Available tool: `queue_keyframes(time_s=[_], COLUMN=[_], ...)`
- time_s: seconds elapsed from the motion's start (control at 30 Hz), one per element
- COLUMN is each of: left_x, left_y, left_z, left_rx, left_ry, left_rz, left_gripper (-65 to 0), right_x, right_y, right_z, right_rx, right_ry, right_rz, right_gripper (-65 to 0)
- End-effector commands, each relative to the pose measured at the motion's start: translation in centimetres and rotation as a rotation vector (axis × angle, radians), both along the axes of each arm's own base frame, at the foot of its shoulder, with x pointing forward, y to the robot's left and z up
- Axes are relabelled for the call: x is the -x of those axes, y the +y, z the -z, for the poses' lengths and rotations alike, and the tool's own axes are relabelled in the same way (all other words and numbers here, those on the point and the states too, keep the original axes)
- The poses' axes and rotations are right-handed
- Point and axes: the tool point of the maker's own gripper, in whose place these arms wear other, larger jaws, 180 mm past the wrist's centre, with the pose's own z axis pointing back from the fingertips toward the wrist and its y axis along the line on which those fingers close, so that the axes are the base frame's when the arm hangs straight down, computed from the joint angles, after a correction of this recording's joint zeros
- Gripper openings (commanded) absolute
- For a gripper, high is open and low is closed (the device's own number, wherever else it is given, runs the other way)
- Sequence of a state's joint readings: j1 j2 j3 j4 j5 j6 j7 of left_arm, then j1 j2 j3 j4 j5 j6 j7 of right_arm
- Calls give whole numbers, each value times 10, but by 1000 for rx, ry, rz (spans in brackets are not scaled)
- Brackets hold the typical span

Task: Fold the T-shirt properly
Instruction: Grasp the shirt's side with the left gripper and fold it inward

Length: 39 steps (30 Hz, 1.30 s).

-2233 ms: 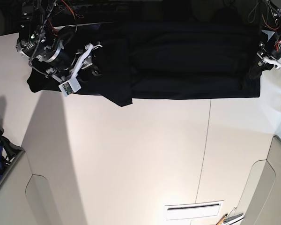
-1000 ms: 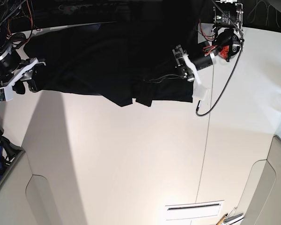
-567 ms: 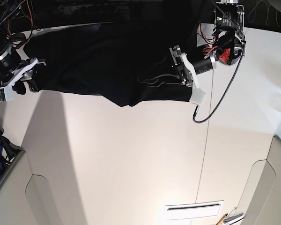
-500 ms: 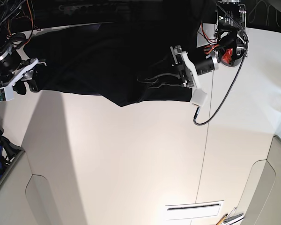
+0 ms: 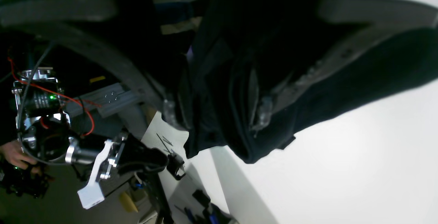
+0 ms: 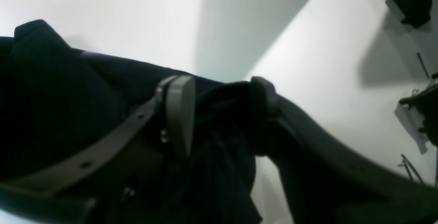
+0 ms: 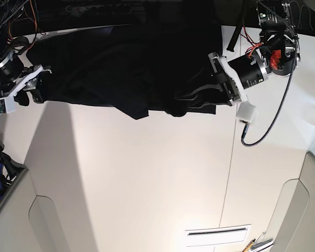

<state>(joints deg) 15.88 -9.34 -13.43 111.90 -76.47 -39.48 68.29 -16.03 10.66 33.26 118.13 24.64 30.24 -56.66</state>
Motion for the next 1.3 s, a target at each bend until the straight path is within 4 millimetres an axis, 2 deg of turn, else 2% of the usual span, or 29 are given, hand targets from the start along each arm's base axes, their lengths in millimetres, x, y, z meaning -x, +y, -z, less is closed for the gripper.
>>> queue_keyframes(time_s=[0.0,0.1,0.2,0.33,0.4,0.5,0.67,0.77,0.83,0.93,1.07,1.27], left_x=[-3,-7,-6,-1,-2,-10,-22,-16,-9,-2,-2,3], left_y=[-1,-2,-10,-24,-23,-4,60,88,95,94,87,66], left_z=[-13,-3,2,6,6,15,37,52,65,80,77,79], left_rx=[27,-31,-53,-68,-72,-148,-350,-423,-436,-377,-266,-242], left_ry=[-45,-49,-50,-47,-49,-50,-16,42,87,153,172,180], left_rz=[-4,-22,-5,35,33,-22,-190,-246,-246,-247,-249,-184], left_gripper=[-364,-359,-314,-314,-314,-315,-315,-315,-315,-315,-315,-315], right_x=[-6,-5,-6,-6,-6,-6,-7,-8,-8,-8,-7,-8], right_y=[0,0,1,3,3,3,3,3,3,3,3,3], right_z=[-11,-11,-12,-13,-13,-13,-13,-14,-14,-14,-14,-14], right_rx=[4,4,-3,-19,-18,-18,-18,-19,-19,-19,-19,-20], right_ry=[-47,-46,-49,-56,-56,-56,-56,-62,-62,-62,-61,-62], right_rz=[-9,-9,-11,-17,-17,-17,-17,-17,-17,-17,-16,-16], right_gripper=[-387,-387,-387,-387,-387,-387,-387,-387,-387,-387,-387,-387])
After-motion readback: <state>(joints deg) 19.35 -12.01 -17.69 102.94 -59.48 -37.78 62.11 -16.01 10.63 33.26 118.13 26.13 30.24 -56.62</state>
